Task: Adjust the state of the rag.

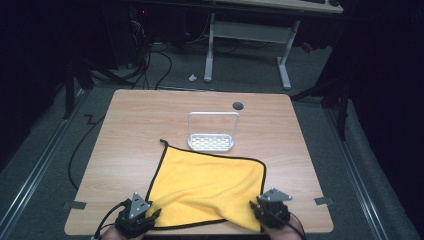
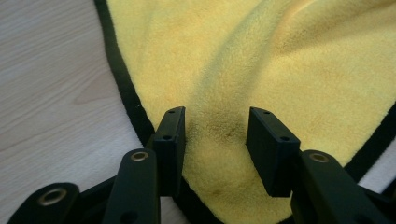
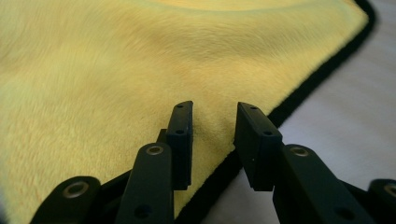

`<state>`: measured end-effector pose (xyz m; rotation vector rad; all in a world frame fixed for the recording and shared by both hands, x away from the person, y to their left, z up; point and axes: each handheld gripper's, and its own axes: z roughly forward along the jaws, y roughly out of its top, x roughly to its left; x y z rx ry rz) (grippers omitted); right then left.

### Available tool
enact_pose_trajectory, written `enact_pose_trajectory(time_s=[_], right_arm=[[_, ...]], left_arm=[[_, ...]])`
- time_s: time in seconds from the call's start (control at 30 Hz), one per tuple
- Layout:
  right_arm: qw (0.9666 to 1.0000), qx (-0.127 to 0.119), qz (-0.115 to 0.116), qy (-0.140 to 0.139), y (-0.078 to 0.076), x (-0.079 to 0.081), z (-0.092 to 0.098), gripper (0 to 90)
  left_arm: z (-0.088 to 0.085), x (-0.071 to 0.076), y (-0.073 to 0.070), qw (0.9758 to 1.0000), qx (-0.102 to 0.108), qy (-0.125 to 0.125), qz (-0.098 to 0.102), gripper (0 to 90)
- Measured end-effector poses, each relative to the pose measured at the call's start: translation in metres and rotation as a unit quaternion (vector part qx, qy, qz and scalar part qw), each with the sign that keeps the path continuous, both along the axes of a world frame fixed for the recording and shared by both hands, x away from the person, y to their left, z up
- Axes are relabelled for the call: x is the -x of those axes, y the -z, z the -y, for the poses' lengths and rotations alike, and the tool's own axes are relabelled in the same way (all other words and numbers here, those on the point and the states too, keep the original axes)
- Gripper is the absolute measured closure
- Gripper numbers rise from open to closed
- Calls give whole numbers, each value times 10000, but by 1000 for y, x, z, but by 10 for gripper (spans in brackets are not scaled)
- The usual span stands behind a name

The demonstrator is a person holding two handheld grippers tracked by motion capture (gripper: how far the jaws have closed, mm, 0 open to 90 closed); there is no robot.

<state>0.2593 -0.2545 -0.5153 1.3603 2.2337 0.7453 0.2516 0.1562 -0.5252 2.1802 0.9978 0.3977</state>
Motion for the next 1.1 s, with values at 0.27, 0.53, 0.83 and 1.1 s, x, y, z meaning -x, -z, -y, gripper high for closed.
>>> enact_pose_trajectory(time_s=[0.27, 0.53, 0.83, 1.1], right_arm=[[9958, 222, 136, 877, -14, -63, 50, 657], [9989, 161, 173, 413, -3, -11, 26, 663], [9969, -76, 191, 753, 3, 36, 45, 675], [9977, 54, 203, 649, -3, 1, 36, 669]], left_arm=[[27, 9, -1, 9983, 59, 572, 7, 552], [15, -31, -10, 9994, 87, 242, 248, 554], [33, -41, 1, 9988, -32, 461, 149, 556], [36, -47, 0, 9994, 15, 319, 150, 560]])
